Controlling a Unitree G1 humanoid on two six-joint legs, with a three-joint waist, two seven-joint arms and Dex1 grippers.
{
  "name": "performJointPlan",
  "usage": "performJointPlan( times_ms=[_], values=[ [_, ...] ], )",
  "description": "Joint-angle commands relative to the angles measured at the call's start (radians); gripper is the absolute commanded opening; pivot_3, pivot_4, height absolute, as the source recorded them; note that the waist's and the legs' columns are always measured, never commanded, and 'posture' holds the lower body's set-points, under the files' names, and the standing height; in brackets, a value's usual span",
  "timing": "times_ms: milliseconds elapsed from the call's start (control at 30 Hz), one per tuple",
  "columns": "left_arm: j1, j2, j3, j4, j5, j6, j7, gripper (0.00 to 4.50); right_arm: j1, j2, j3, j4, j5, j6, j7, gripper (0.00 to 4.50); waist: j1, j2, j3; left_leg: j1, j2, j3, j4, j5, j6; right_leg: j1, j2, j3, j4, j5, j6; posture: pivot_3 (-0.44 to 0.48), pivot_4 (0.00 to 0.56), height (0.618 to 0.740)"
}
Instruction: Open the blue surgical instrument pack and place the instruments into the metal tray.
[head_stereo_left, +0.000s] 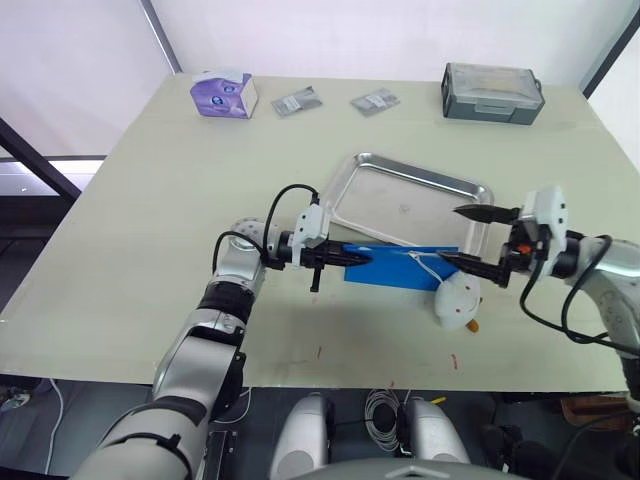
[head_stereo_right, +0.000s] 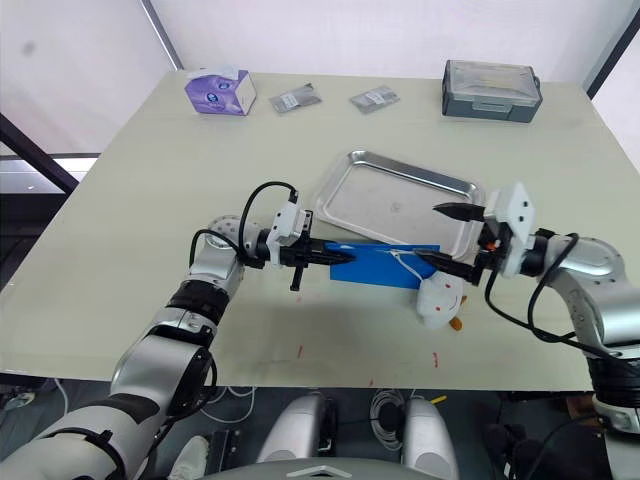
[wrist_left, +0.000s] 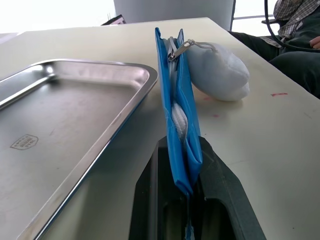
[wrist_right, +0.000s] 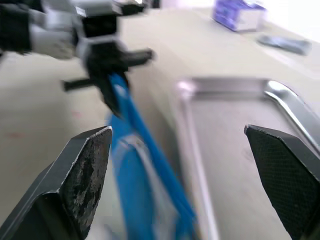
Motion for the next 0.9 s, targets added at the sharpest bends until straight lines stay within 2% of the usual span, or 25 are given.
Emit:
performJointPlan(
  times_ms=[33, 233, 567, 667, 900],
  values=[
    [0.021, 0.000, -0.009, -0.021, 0.011, 0.003, -0.016, 0.00, 0.020, -0.035, -0.012, 0.088, -0.051, -0.083, 0.055, 4.44, 0.001, 0.000, 0.000, 0.000, 0.000, 0.000, 0.000, 0.000, 0.000, 0.000, 0.000, 0.000, 0.000, 0.000, 0.000, 0.000, 0.150, 0.727],
    [0.029, -0.005, -0.001, -0.053, -0.007, 0.015, -0.014, 0.00, 0.028, -0.027, 0.005, 0.153, -0.068, -0.145, 0.118, 4.44, 0.000, 0.000, 0.000, 0.000, 0.000, 0.000, 0.000, 0.001, -0.001, 0.000, 0.000, 0.000, 0.000, 0.000, 0.000, 0.000, 0.150, 0.727],
    [0.052, -0.004, 0.006, -0.103, -0.016, 0.041, -0.012, 0.00, 0.018, -0.014, 0.020, 0.136, -0.037, -0.119, 0.172, 4.44, 0.001, 0.000, 0.000, 0.000, 0.000, 0.000, 0.000, 0.001, -0.001, 0.000, 0.000, 0.000, 0.000, 0.000, 0.000, 0.000, 0.150, 0.727],
    [0.059, -0.013, 0.001, -0.126, -0.019, 0.047, -0.012, 0.00, -0.038, 0.012, 0.071, 0.211, -0.101, -0.167, 0.169, 4.44, 0.000, 0.000, 0.000, 0.000, 0.000, 0.000, 0.000, 0.001, -0.001, 0.000, 0.000, 0.000, 0.000, 0.000, 0.000, 0.000, 0.150, 0.727],
    [0.079, -0.014, 0.004, -0.164, -0.026, 0.056, -0.008, 0.00, -0.081, 0.003, 0.079, 0.281, -0.127, -0.207, 0.210, 4.44, 0.002, 0.000, 0.000, 0.000, 0.000, 0.001, 0.000, 0.001, -0.001, 0.000, -0.001, 0.000, -0.001, 0.000, 0.000, 0.000, 0.150, 0.727]
  ],
)
